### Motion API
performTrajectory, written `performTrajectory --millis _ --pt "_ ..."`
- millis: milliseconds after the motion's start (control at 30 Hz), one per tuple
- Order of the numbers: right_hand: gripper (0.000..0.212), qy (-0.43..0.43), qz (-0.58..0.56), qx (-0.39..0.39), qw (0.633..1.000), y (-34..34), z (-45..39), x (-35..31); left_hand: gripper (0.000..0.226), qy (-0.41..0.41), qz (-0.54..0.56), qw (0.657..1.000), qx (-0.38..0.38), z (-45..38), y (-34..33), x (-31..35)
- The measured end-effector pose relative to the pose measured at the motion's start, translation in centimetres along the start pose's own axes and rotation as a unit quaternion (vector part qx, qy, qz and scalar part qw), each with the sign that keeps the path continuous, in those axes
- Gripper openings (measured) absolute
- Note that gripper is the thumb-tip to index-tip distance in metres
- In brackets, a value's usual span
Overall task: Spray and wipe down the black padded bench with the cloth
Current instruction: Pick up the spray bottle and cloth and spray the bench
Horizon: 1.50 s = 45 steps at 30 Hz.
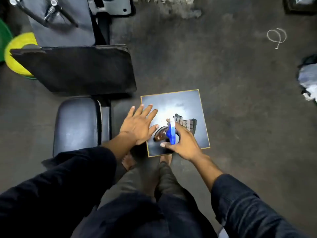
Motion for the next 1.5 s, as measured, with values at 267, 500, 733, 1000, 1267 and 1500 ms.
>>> performTrajectory --millis 267,500,733,1000,1267,1500 --pt "0.059 0.1 -0.013 0.003 0.995 0.1 -3.0 -1.7 0.073 0.108 0.044 0.993 0.014 2.1 -1.9 -0.2" --pt "0.034 0.151 0.023 0.025 0.988 -1.6 -6.0 -4.2 0.072 0.172 0.092 0.98 0.049 5.6 -2.9 -2.2" --pt "0.024 0.064 -0.093 0.16 0.981 1.5 -8.4 -3.7 0.043 0.01 0.037 0.999 -0.018 5.1 -7.3 1.2" --pt "0.028 0.102 -0.078 0.214 0.968 4.6 -12.0 -2.2 0.047 -0.085 0.098 0.992 -0.005 -4.8 -10.7 9.0" --pt "0.028 0.11 -0.111 0.222 0.962 4.6 -13.8 -0.6 0.046 -0.073 -0.004 0.997 -0.005 -12.0 -14.0 11.0" --pt "0.038 0.101 -0.114 0.188 0.97 4.7 -12.9 -0.2 0.024 -0.132 0.072 0.983 0.102 -9.5 -13.9 9.7"
Point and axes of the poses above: each hand's wrist, its own z-axis away from the middle knuckle, its own y-axis out of the back of the hand, x = y × z, the point moved 7 cm from there along -z, towards the middle knuckle, and after that the axes turned 10 degrees about z, right-handed, at the moved point
